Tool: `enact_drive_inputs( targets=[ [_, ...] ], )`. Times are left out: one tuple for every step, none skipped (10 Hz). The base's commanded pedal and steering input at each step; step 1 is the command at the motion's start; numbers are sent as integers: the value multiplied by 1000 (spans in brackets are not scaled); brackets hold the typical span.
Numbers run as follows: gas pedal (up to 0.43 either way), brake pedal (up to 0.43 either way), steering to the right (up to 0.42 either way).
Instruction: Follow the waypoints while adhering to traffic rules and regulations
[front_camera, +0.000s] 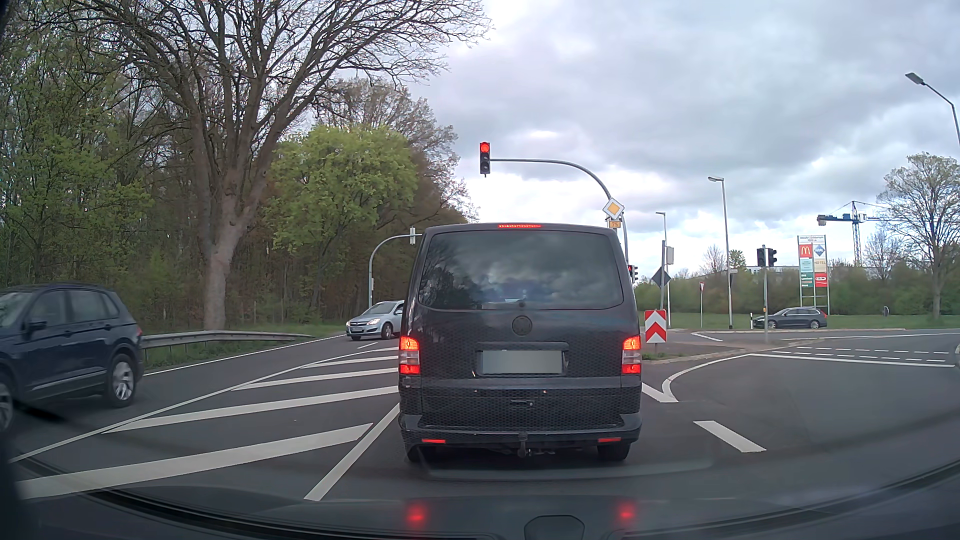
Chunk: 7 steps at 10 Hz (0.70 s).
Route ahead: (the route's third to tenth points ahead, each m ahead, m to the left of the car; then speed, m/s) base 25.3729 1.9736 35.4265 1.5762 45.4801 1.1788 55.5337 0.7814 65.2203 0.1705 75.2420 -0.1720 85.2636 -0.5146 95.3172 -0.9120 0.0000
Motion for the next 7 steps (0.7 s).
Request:
enact_drive_inputs(
  targets=[
    [0, 201, -1],
    [0, 201, -1],
    [0, 201, -1],
    [0, 201, -1],
    [0, 201, -1],
    [0, 201, -1],
    [0, 201, -2]
  ],
)
